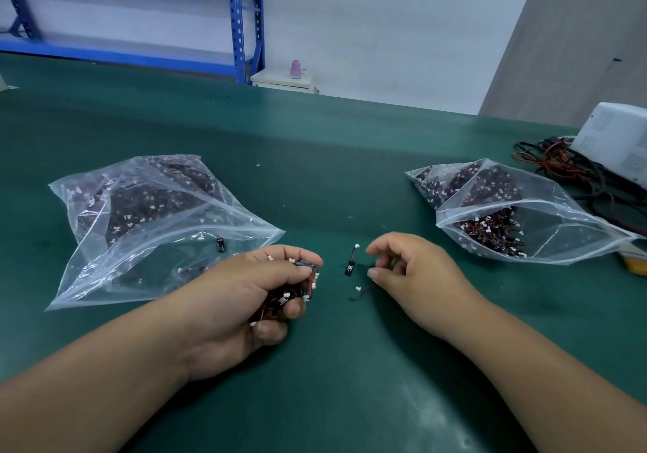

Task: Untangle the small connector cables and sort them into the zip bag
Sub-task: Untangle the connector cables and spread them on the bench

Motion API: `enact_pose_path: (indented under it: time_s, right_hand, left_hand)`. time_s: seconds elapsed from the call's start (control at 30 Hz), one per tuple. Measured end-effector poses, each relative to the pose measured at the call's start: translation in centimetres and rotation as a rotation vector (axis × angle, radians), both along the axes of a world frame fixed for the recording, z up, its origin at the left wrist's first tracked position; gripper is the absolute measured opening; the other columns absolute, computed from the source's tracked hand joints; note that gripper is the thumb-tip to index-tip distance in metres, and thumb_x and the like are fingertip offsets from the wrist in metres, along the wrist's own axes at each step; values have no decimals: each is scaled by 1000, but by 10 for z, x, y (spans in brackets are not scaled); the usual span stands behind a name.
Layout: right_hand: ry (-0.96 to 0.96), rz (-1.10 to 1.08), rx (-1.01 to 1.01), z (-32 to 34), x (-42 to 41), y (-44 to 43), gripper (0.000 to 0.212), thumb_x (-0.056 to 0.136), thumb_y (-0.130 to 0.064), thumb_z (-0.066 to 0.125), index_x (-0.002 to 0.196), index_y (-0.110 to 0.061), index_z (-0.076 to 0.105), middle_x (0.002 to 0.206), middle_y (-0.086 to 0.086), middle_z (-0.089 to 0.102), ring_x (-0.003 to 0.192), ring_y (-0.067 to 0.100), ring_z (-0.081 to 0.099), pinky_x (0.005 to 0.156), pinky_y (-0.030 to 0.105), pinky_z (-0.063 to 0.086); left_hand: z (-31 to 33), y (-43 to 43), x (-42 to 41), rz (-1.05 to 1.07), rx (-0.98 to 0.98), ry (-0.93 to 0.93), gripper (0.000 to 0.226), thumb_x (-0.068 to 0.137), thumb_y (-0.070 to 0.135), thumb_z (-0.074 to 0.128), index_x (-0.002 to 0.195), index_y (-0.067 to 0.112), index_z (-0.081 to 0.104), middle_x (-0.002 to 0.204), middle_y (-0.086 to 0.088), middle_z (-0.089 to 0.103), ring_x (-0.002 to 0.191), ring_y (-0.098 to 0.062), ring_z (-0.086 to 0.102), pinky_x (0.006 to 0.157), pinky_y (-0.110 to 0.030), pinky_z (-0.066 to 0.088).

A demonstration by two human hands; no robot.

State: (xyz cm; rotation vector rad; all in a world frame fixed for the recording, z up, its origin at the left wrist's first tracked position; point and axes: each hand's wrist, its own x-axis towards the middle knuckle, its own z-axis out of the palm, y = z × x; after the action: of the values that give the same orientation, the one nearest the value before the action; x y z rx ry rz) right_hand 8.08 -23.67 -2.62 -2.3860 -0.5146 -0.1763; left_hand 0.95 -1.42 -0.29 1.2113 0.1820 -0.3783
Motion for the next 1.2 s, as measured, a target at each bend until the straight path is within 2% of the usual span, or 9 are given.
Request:
enact_pose_path:
  time_s: [0.2, 0.3, 0.4, 0.53, 0.67, 0.77, 0.9, 1.03, 1.2]
  right_hand:
    - [-66, -91, 356, 4, -5, 3, 48, 90, 5, 54, 87, -43, 63, 89, -20, 65, 68, 4, 60, 63, 10, 46]
    - [-61, -100, 295, 0, -8, 4, 50, 86, 8, 53, 86, -41, 63, 86, -16, 66, 72, 1, 59, 65, 10, 46]
    - [-96, -97, 194, -2, -12, 6, 42, 85, 6, 57, 89, -34, 67, 87, -15, 66, 76, -1, 58, 67, 7, 41]
    - [-318, 38, 210, 7, -33, 15, 8, 90, -24, 62, 85, -24, 68, 79, -11, 63, 77, 11, 60, 70, 27, 47]
    - [-282, 166, 206, 6, -58, 35, 19, 86, -46, 63, 88, -27, 63, 75, -11, 58, 71, 14, 57, 63, 34, 47]
    - [-254, 170, 258, 1, -62, 42, 11, 85, -34, 65, 95, -31, 62, 81, -15, 61, 75, 15, 60, 65, 36, 50]
    - [-222, 137, 308, 0, -57, 41, 23, 82, -14, 64, 97, -32, 65, 83, -14, 64, 78, 14, 61, 67, 27, 49]
    - [-218, 97, 296, 1, -53, 39, 20, 80, -9, 63, 86, -25, 72, 79, -13, 67, 78, 10, 63, 66, 14, 43]
    - [-253, 48, 397, 3, -54, 38, 22, 76, -2, 62, 80, -22, 71, 76, -11, 67, 74, 8, 63, 62, 9, 42]
  left_hand:
    - [-2, -1, -1, -48, 65, -43, 19, 92, 7, 59, 91, 17, 75, 71, -6, 58, 48, -12, 45, 35, -14, 23]
    - [-2, -1, -1, -49, 83, -60, 20, 93, 8, 58, 95, 17, 75, 74, -5, 61, 49, -12, 46, 34, -15, 22]
    - [-2, -2, -2, -40, 92, -69, 22, 94, 8, 56, 97, 17, 76, 75, -2, 65, 51, -12, 49, 34, -16, 22]
    - [-1, -4, -4, -30, 101, -92, 21, 94, 7, 57, 98, 17, 76, 75, -2, 65, 51, -12, 48, 34, -15, 21]
    - [-3, -7, -6, -22, 146, -162, 20, 93, 9, 60, 100, 20, 74, 71, -1, 61, 49, -10, 47, 34, -16, 25]
    - [-5, -8, -7, -32, 188, -212, 19, 93, 9, 60, 100, 21, 72, 78, -8, 59, 49, -10, 46, 33, -16, 25]
    - [-6, -8, -7, -50, 191, -210, 13, 93, 8, 59, 95, 16, 70, 73, -10, 62, 45, -8, 46, 32, -16, 26]
    - [-6, -9, -7, -36, 211, -204, 14, 94, 5, 56, 101, 11, 67, 102, -10, 73, 49, -10, 49, 32, -16, 27]
    - [-4, -7, -6, -23, 180, -155, 14, 93, 7, 59, 94, 14, 71, 95, -9, 72, 49, -11, 48, 32, -16, 26]
